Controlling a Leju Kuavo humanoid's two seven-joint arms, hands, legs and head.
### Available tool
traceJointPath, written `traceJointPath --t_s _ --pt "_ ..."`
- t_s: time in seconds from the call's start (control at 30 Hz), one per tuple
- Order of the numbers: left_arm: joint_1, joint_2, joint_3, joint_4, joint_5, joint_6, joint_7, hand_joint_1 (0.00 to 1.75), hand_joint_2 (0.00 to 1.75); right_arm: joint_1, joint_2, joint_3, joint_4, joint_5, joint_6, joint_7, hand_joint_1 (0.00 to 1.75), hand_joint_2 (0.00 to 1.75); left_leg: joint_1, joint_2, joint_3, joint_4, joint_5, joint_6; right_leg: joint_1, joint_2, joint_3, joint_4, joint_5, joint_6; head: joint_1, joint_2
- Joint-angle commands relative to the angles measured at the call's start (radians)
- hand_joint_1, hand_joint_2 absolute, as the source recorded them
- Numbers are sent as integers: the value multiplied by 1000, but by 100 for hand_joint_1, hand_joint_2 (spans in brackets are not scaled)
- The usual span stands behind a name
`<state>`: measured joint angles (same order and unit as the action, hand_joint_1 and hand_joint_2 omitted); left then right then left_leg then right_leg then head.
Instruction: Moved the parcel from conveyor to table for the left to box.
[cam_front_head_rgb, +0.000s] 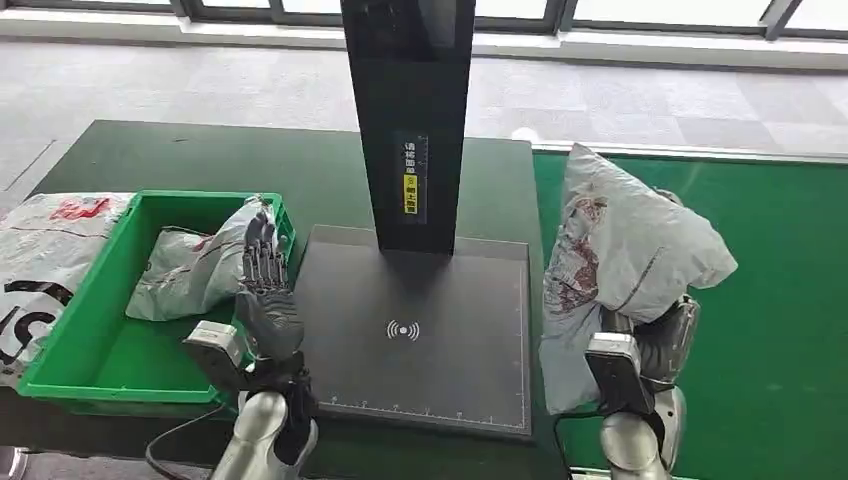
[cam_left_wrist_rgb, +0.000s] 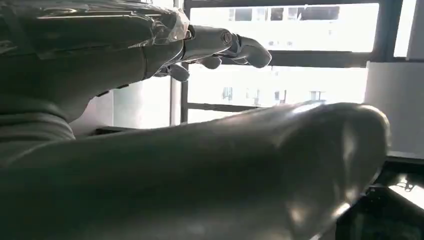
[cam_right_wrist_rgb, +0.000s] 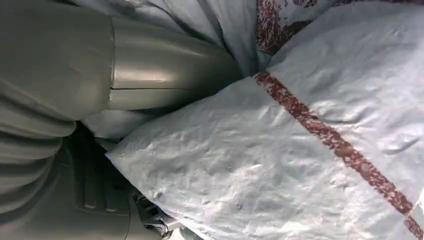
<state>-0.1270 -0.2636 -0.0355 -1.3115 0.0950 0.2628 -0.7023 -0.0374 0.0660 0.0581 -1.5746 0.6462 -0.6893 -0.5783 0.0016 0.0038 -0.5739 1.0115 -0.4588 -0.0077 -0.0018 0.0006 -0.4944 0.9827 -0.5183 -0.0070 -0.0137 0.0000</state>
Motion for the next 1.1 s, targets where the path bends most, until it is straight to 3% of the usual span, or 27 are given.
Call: traceJointPath --t_s 0.03,0.2,0.23,0.37,0.57,1.1 --pt "-44 3 -71 75 12 12 10 0 0 -264 86 245 574 -15 12 28 175 175 1 10 3 -3 1 -1 1 11 -1 -2 4 0 0 0" --pt "-45 5 -76 75 13 12 10 0 0 -263 80 267 574 -22 42 39 175 175 0 0 1 -1 3 -1 0 0 -1 -1 2 0 0 0" --pt "-45 2 -84 69 25 -10 4 0 0 -267 97 283 603 -15 88 54 175 175 0 -1 1 -3 4 -1 0 0 -1 -1 2 0 0 0" --pt "-32 -24 -101 -1 15 -38 4 0 0 -260 156 327 675 35 84 79 175 175 0 2 -1 -2 3 -1 0 3 -2 -1 3 1 0 0" --pt "-101 -29 -110 68 24 -52 4 0 0 -254 150 321 675 40 111 91 175 175 0 -6 -3 -2 5 -1 0 -5 -4 0 2 1 0 0" --pt "-99 -28 -111 66 23 -55 4 0 0 -260 150 319 677 40 116 91 175 175 0 -3 -3 -1 4 -1 0 -2 -4 1 2 0 0 0"
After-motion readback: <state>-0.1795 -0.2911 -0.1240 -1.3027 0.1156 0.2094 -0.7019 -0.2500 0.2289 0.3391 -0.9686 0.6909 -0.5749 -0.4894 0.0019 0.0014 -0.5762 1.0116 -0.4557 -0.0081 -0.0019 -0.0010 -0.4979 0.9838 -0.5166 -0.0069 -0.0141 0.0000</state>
